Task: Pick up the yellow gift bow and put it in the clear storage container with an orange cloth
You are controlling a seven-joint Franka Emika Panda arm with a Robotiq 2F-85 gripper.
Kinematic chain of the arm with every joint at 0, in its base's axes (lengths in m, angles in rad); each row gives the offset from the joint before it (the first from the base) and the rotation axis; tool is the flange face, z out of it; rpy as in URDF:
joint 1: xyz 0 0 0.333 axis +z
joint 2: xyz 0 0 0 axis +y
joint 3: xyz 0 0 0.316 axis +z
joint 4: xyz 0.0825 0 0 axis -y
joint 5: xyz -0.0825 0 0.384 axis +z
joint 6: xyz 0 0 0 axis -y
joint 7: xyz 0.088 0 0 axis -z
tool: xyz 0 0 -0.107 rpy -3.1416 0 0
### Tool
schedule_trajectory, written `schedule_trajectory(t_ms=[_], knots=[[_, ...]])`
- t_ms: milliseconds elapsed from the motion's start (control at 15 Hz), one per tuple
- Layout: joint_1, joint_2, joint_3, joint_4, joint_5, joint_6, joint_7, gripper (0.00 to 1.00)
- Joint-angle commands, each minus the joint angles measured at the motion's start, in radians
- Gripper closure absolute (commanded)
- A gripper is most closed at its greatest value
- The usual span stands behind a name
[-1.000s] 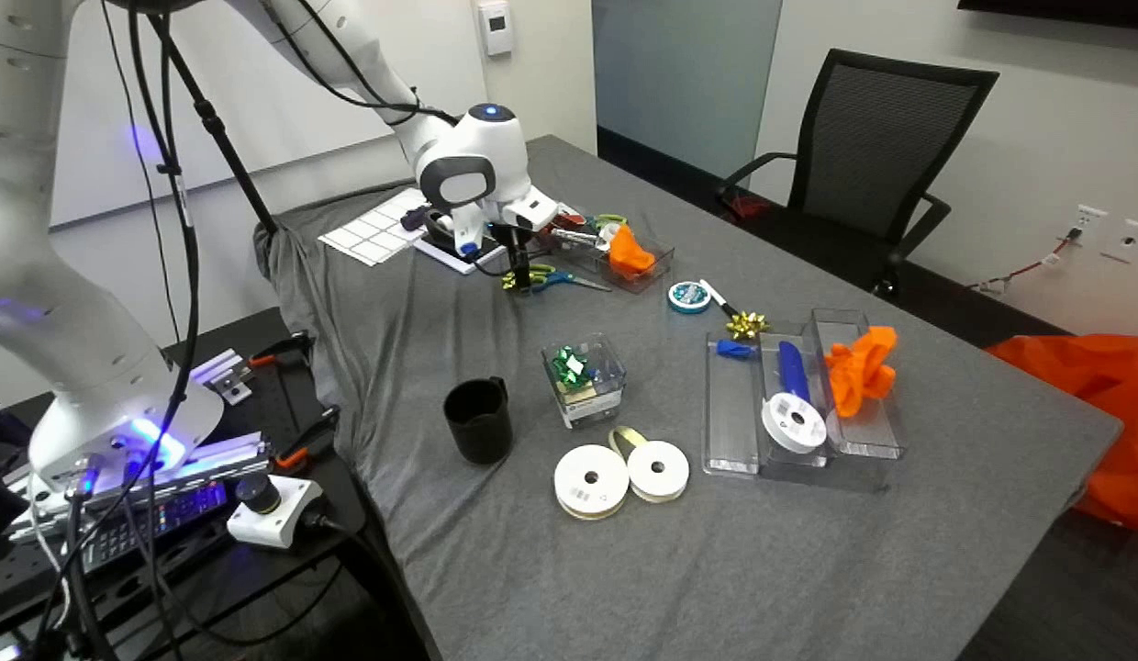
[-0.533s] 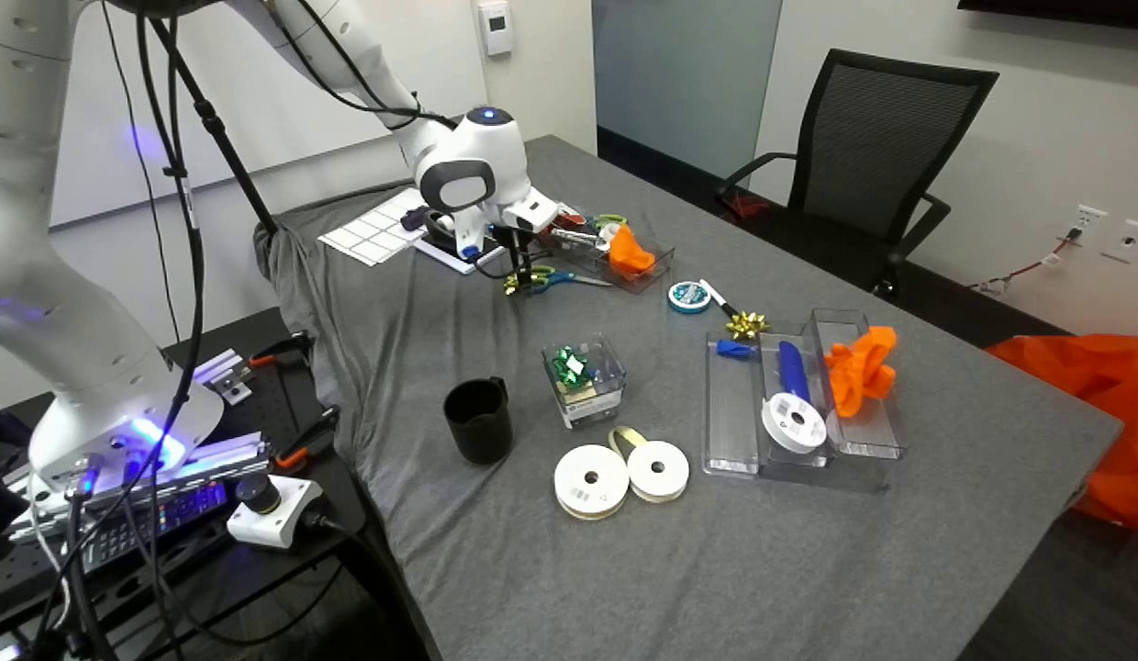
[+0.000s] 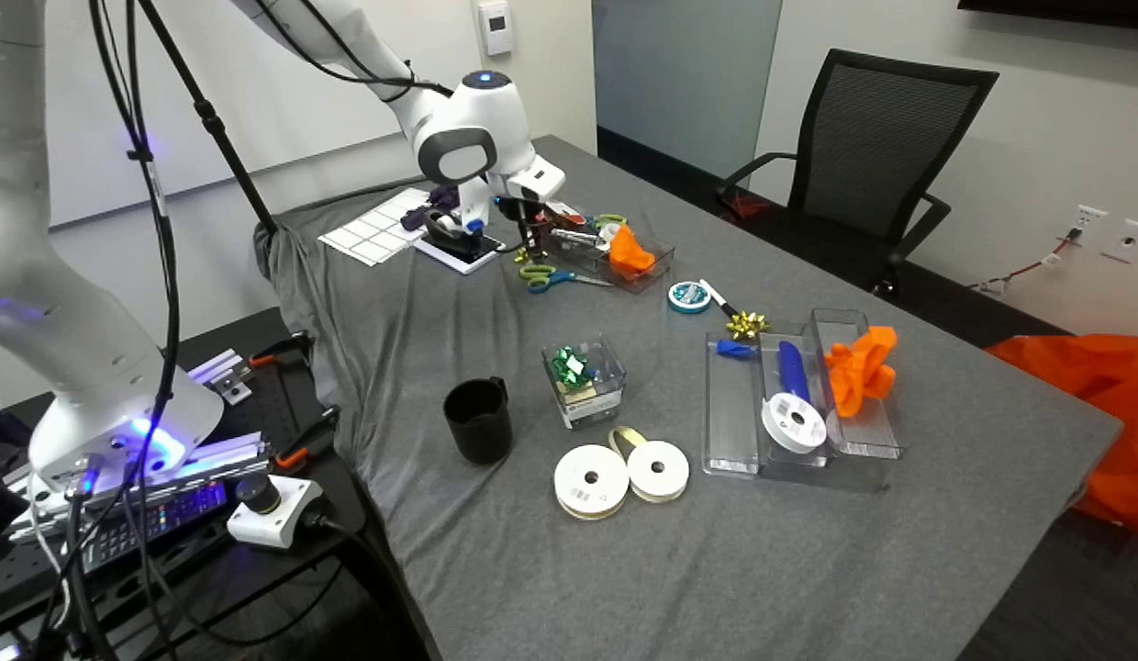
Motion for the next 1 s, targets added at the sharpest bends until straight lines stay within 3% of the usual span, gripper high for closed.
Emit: schedule_trajectory(t_ms=[0, 267, 733, 933], knots=[[0.0, -0.079, -0.019, 0.01, 0.003, -0.05, 0.063, 0.99], [0.031, -0.044, -0.064, 0.126, 0.002, -0.026, 0.224, 0.99], [0.157, 0.15, -0.245, 0.349, -0.119, -0.047, 0.577, 0.99], [0.171, 0.228, -0.265, 0.414, -0.143, -0.06, 0.66, 0.99]])
